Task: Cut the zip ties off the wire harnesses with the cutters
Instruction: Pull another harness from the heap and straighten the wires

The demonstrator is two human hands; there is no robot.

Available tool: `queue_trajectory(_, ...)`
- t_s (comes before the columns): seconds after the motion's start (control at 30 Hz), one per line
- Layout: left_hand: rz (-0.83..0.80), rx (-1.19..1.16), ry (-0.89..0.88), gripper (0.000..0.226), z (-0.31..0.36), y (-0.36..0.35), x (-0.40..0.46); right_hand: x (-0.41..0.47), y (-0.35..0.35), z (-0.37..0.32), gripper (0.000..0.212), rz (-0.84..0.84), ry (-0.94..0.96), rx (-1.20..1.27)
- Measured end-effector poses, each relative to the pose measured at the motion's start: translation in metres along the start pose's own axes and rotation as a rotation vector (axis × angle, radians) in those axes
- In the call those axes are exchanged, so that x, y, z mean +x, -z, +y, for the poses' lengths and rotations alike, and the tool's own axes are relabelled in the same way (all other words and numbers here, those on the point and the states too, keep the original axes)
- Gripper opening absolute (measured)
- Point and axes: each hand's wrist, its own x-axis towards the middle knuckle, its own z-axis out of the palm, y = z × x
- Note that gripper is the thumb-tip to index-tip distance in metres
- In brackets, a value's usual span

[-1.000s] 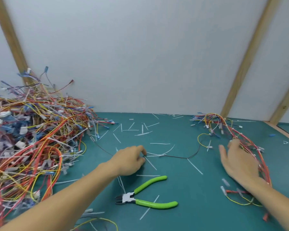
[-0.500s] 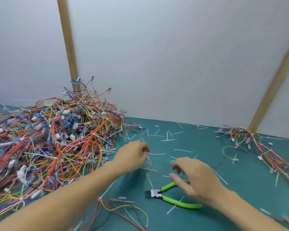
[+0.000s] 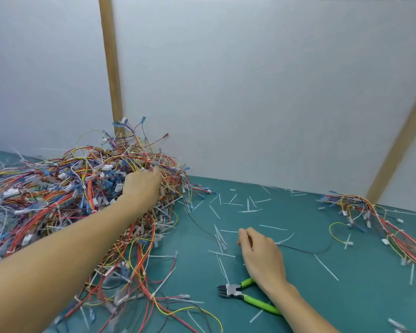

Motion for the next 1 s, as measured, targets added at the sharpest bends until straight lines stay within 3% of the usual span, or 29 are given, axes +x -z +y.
queue_trajectory(0.1,0.063,-0.013,-0.014,0.062,-0.001,0.009,0.005,0.002,0.004,-0.004,0.049,0.038,-0.01,-0.003)
queue_trajectory(0.2,0.146,-0.069,-0.024,0.034,0.003,0.034,0.01,0.011,0.011,-0.02,0.045,0.081,-0.024,-0.006)
queue_trajectory(0.3,0.156,-0.428,0.049,0.025,0.001,0.068,0.015,0.022,0.019,-0.049,0.043,0.075,-0.022,0.081)
queue_trajectory(0.37,0.198,-0.688,0.051,0.025,0.008,0.085,0.007,0.029,0.024,-0.075,0.046,0.026,-0.059,0.289)
queue_trajectory(0.43,0.223,-0.73,-0.112,0.025,0.027,0.092,-0.013,0.036,0.03,-0.103,0.051,-0.108,-0.194,0.707)
queue_trajectory(0.5,0.086,-0.597,-0.33,0.025,0.05,0.086,-0.036,0.04,0.035,-0.125,0.056,-0.3,-0.289,0.947)
queue_trajectory(0.57,-0.001,-0.467,-0.429,0.035,0.057,0.075,-0.045,0.039,0.031,-0.135,0.046,-0.421,-0.306,0.913)
queue_trajectory(0.63,-0.075,-0.545,-0.458,0.057,0.047,0.069,-0.043,0.036,0.025,-0.136,0.034,-0.456,-0.366,0.867)
queue_trajectory(0.73,-0.264,-0.828,-0.498,0.072,0.028,0.065,-0.046,0.037,0.019,-0.129,0.028,-0.499,-0.532,1.055)
queue_trajectory(0.8,-0.341,-0.984,-0.504,0.061,0.021,0.06,-0.05,0.041,0.019,-0.126,0.034,-0.523,-0.596,1.161)
queue_trajectory(0.9,-0.355,-1.07,-0.514,0.034,0.015,0.053,-0.055,0.044,0.017,-0.129,0.029,-0.571,-0.495,1.041)
queue_trajectory(1.0,-0.407,-1.082,-0.513,0.024,0.013,0.049,-0.06,0.051,0.015,-0.139,0.016,-0.322,-0.414,0.998)
